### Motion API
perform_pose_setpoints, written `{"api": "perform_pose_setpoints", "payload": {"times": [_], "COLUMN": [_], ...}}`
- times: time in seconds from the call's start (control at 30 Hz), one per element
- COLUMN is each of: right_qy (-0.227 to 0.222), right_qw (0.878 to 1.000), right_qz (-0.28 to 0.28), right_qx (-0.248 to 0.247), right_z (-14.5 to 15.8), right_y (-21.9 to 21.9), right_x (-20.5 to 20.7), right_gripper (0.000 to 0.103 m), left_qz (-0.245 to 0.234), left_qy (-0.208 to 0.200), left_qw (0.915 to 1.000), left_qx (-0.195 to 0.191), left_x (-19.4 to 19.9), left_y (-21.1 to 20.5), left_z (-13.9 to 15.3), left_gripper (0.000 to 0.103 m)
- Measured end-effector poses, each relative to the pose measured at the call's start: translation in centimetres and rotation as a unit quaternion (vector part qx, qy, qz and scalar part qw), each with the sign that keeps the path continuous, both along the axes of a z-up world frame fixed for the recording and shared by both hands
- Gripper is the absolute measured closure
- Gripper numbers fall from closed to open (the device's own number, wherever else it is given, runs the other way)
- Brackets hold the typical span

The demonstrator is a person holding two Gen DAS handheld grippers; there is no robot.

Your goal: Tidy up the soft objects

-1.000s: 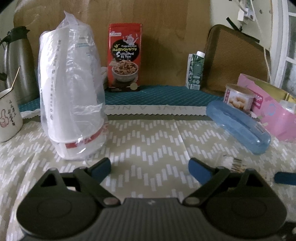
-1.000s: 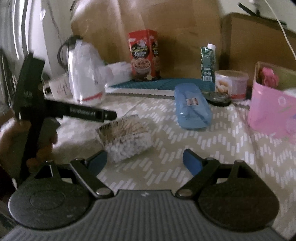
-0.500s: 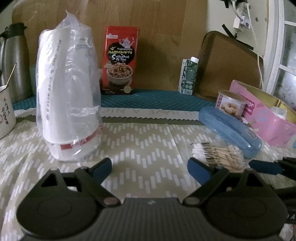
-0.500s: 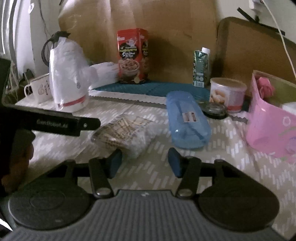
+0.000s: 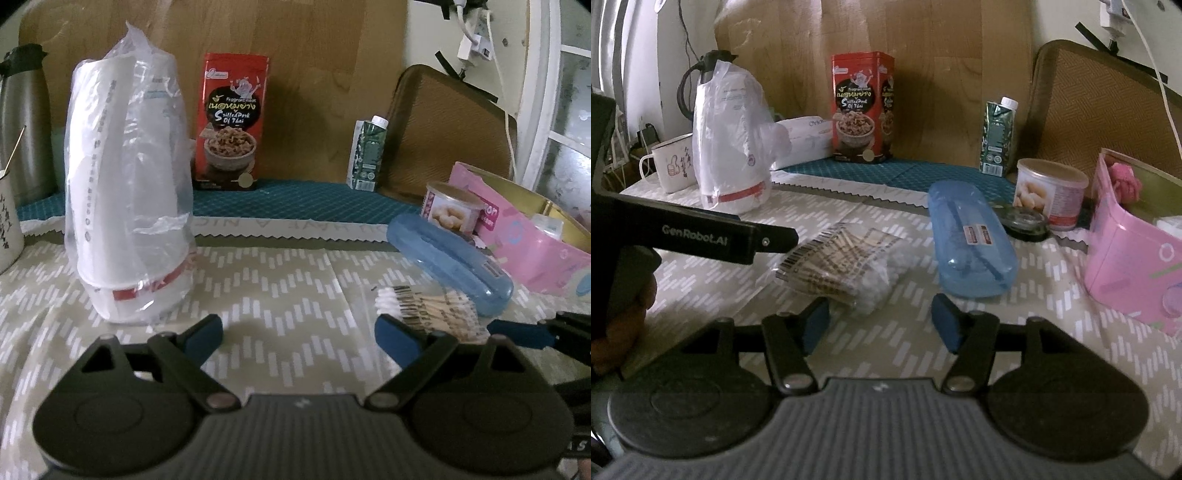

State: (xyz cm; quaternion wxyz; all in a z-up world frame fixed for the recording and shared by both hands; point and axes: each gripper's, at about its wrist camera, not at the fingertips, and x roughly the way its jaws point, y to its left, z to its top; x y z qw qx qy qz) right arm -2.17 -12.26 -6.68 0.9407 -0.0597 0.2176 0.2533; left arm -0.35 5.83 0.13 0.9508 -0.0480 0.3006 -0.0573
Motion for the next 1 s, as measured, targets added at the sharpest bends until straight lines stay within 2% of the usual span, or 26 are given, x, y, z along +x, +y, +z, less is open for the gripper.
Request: {"api": "perform_pose_setpoints", "payload": {"times": [0.13, 0.3, 0.4, 0.6, 0.87, 1.0], "right_qy": [-0.001, -0.003, 0.011, 0.001, 0.006, 0.005], "right_qw": [1.000, 0.994, 0.989, 0.988, 0.984, 0.984], "right_qz": [-0.008, -0.100, -0.129, -0.142, -0.165, -0.170], "right_qx": [0.003, 0.045, 0.075, 0.051, 0.062, 0.056], "right_z": [0.0, -0.1, -0.1, -0.2, -0.3, -0.2], "right_y": [-0.1, -1.7, -2.8, -2.0, -2.7, -2.4], "right_x": [-0.1, -0.3, 0.0, -0.3, 0.1, 0.2], "right_gripper": [0.039, 0.039, 0.038, 0.038, 0.038, 0.038], "left_qz": [-0.004, -0.020, -0.021, -0.018, -0.024, -0.045], "left_qy": [-0.010, -0.035, -0.038, -0.042, -0.046, -0.051], "left_qw": [0.9999, 0.9992, 0.9990, 0.9989, 0.9986, 0.9976], "left_qx": [0.000, 0.000, 0.002, -0.006, -0.011, -0.015], "left_x": [-0.4, -1.1, -1.2, -1.4, -1.6, -1.8], "left_y": [-0.1, -0.1, -0.2, 0.0, 0.0, -0.2], "left_z": [0.1, 0.5, 0.5, 0.6, 0.6, 0.7], "left_gripper": [0.010, 0.009, 0.009, 0.006, 0.006, 0.002]}}
